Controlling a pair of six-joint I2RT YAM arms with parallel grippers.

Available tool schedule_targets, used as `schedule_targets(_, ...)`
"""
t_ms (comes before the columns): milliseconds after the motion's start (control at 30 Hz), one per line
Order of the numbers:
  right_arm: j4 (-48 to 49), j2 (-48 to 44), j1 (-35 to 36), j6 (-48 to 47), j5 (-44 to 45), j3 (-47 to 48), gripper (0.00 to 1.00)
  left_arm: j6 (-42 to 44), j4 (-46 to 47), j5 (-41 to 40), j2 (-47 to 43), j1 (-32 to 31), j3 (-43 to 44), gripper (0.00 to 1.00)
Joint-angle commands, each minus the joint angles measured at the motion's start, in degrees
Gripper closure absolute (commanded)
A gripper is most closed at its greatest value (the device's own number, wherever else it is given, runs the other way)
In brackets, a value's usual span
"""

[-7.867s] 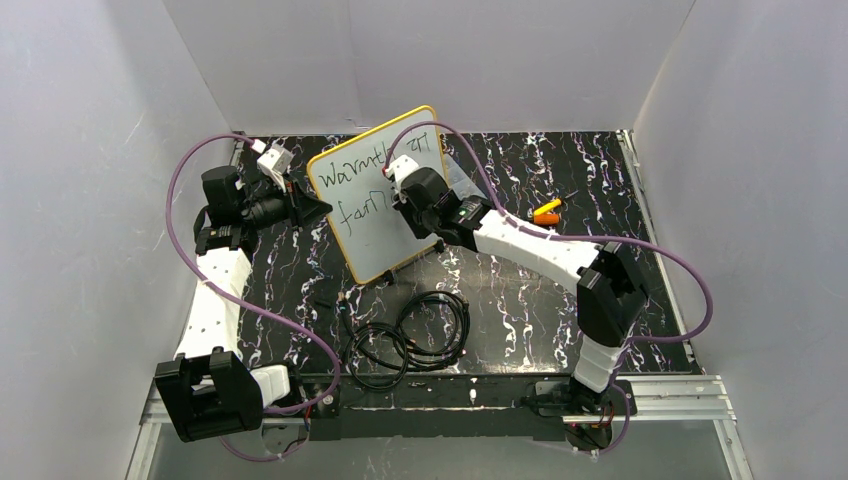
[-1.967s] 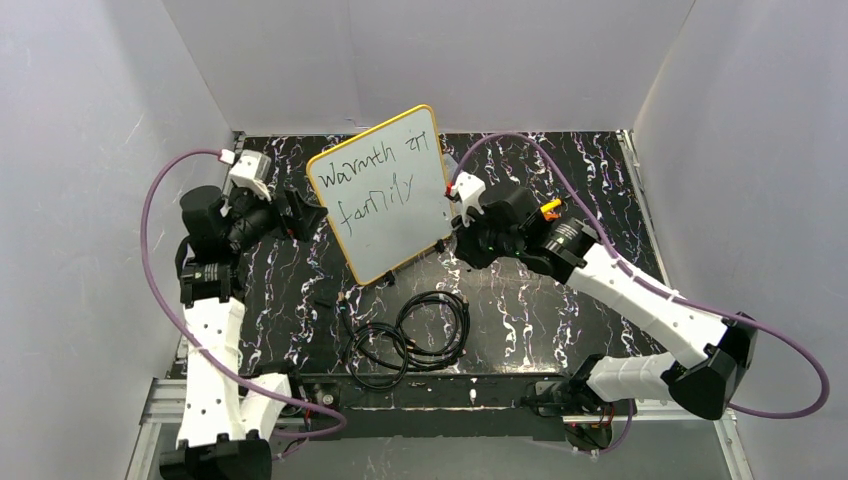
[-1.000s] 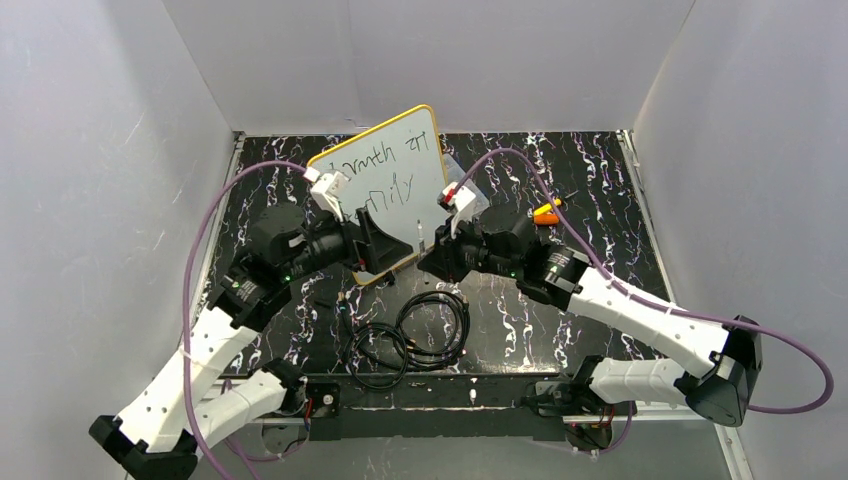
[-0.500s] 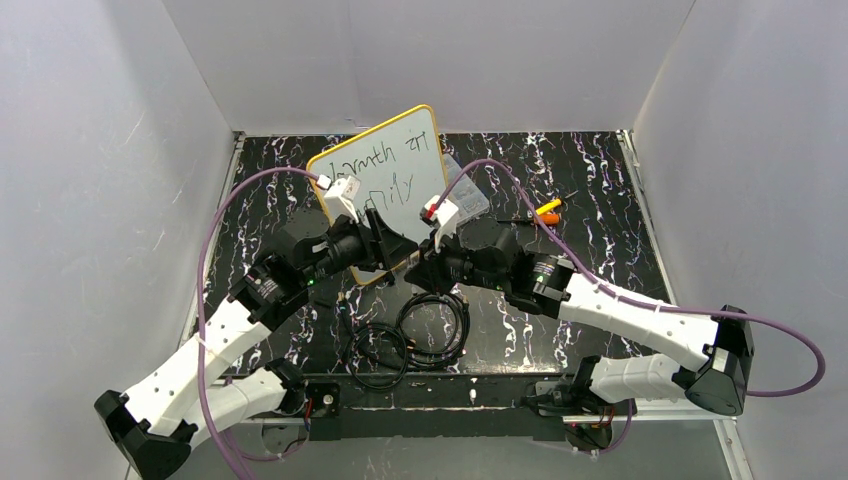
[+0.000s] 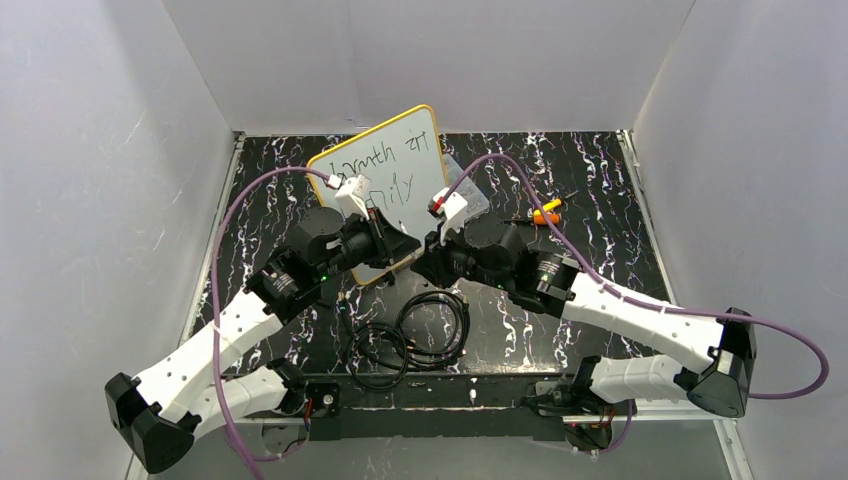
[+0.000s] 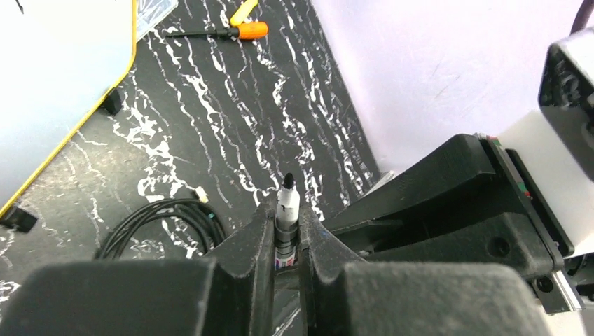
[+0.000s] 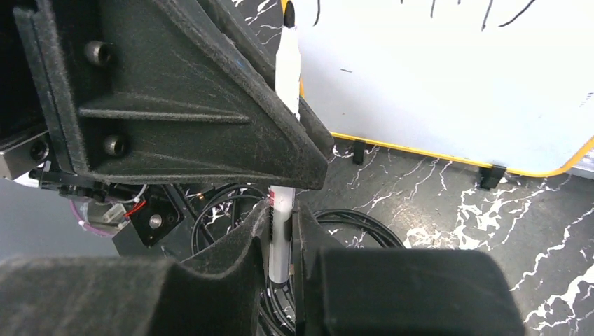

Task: Write a sentence on the whiteboard
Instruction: Pass from the right arm to the left, then pass from the left arm to the right

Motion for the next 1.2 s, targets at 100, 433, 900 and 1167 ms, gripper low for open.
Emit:
schedule_targets(100,10.51,-7.48,0.47,-0.52,4.22,-5.11,0.5,-10.75,10.41,-1.71,-1.85,-0.61,-2.68,1.0)
schedule_targets(433,41.3,-11.96,0.48,5.34,4.28,-21.01,0.34,-20.92,14.2,-10.21,-7.09,-0.56,-4.53,1.0)
schedule_targets(900,63.83,-7.56,0.83,5.21,4.81,-24.53,0.37,-25.99,17.51,-11.73,-8.04,-0.56,-6.66,1.0)
schedule_targets(1167,65.62,-5.21,0.84,5.41,4.74,-23.14,0.48,-27.4,19.06,-11.3,-8.0,-0.6,-7.23,1.0)
